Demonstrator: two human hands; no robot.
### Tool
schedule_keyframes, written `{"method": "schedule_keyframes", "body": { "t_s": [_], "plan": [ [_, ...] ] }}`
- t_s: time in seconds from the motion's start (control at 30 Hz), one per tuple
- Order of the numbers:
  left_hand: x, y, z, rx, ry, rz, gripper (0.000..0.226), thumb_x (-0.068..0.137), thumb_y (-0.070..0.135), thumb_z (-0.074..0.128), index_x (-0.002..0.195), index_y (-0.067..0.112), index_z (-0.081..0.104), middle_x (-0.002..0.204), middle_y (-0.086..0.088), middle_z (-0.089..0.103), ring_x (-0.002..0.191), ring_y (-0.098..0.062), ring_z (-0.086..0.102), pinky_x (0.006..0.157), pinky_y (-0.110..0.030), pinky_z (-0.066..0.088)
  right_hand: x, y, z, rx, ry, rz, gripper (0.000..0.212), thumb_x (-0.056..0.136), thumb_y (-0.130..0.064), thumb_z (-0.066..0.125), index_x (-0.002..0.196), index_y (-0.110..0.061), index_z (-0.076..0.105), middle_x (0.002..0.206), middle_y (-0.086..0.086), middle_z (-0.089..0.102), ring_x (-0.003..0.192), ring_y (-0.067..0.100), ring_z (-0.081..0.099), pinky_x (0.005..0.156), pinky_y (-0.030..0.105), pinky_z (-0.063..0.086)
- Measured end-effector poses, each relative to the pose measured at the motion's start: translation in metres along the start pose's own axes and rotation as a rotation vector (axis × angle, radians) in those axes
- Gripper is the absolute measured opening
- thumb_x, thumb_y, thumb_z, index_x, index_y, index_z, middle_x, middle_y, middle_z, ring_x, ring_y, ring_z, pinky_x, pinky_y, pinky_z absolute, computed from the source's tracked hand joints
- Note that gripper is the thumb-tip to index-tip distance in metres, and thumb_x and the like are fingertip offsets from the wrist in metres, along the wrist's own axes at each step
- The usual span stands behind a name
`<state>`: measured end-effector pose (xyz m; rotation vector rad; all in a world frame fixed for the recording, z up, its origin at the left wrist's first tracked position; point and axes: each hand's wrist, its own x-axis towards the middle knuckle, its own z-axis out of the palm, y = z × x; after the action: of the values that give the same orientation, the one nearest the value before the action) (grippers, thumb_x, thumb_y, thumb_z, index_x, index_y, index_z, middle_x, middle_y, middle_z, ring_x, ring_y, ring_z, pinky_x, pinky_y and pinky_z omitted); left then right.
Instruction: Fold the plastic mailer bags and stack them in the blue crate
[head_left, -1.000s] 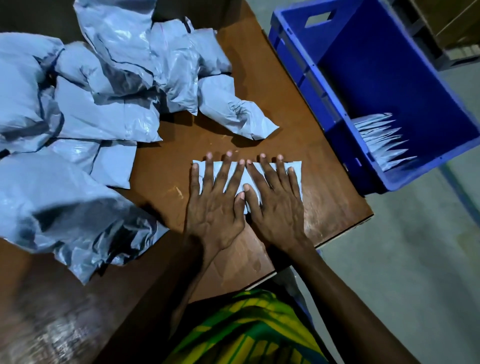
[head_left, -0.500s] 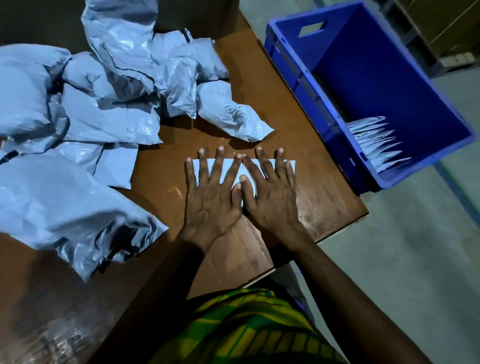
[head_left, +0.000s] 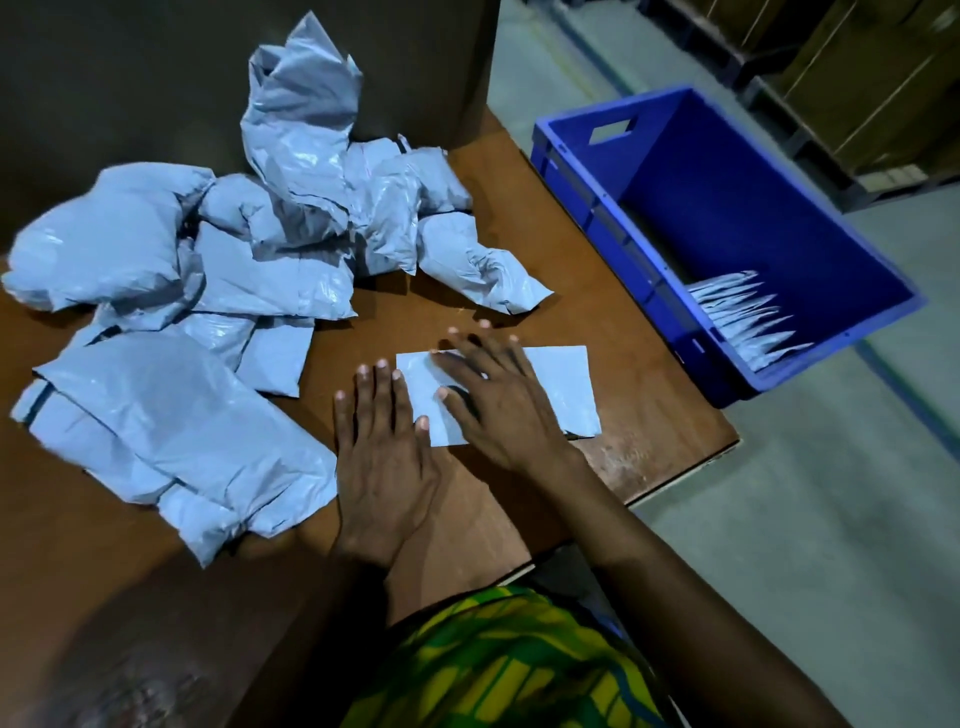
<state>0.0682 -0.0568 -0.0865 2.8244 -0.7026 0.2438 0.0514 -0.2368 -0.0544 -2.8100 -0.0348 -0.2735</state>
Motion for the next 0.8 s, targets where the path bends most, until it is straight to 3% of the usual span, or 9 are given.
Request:
{"method": "schedule_keyframes", "body": {
  "t_s": [0.1, 0.27, 0.47, 0.6, 0.8],
  "plan": [
    [-0.006, 0.001, -0.002, 0.004, 0.015, -0.082, 0.063, 0.106, 0.029, 0.035, 0.159, -0.005, 0.027, 0.169, -0.024, 0.019, 0.158, -0.039, 0.012, 0.127, -0.057, 0.013, 0.019, -0.005, 0.014, -0.067, -0.115, -0.136, 0.050, 0.109, -0.049, 0.035, 0.153, -0.032, 0.051, 0.167, -0.003, 0.037, 0.160, 0.026, 0.019, 0.127, 0.054, 0.017],
    [-0.016, 0.002, -0.003, -0.005, 0.056, -0.227, 0.067, 0.105, 0.035, 0.028, 0.159, -0.005, 0.025, 0.169, -0.024, 0.019, 0.158, -0.039, 0.012, 0.127, -0.057, 0.012, 0.018, -0.007, 0.024, -0.159, -0.089, -0.092, 0.054, 0.107, -0.061, 0.027, 0.158, -0.046, 0.037, 0.170, -0.011, 0.027, 0.161, 0.022, 0.012, 0.129, 0.051, 0.011],
    [-0.013, 0.000, -0.001, 0.024, 0.045, -0.207, 0.071, 0.104, 0.037, 0.025, 0.160, -0.005, 0.021, 0.169, -0.024, 0.014, 0.159, -0.039, 0.008, 0.127, -0.060, 0.010, 0.021, -0.016, 0.028, -0.197, -0.008, 0.024, 0.054, 0.103, -0.068, 0.030, 0.154, -0.054, 0.039, 0.171, -0.012, 0.026, 0.161, 0.023, 0.012, 0.127, 0.055, 0.013],
    [-0.013, 0.002, -0.005, 0.021, 0.024, -0.215, 0.072, 0.102, 0.037, 0.028, 0.160, -0.004, 0.023, 0.169, -0.024, 0.015, 0.159, -0.038, 0.009, 0.126, -0.061, 0.008, 0.024, -0.012, 0.027, -0.208, -0.053, -0.008, 0.056, 0.103, -0.070, 0.027, 0.157, -0.053, 0.034, 0.172, -0.010, 0.021, 0.161, 0.023, 0.010, 0.127, 0.057, 0.012],
    [-0.012, 0.000, -0.013, 0.020, -0.007, -0.217, 0.071, 0.099, 0.040, 0.031, 0.159, 0.000, 0.032, 0.167, -0.024, 0.025, 0.158, -0.039, 0.015, 0.127, -0.060, 0.004, 0.002, -0.011, 0.012, -0.088, 0.035, 0.059, 0.046, 0.108, -0.058, 0.042, 0.148, -0.040, 0.056, 0.164, -0.004, 0.041, 0.157, 0.022, 0.027, 0.127, 0.055, 0.015]
  ]
}}
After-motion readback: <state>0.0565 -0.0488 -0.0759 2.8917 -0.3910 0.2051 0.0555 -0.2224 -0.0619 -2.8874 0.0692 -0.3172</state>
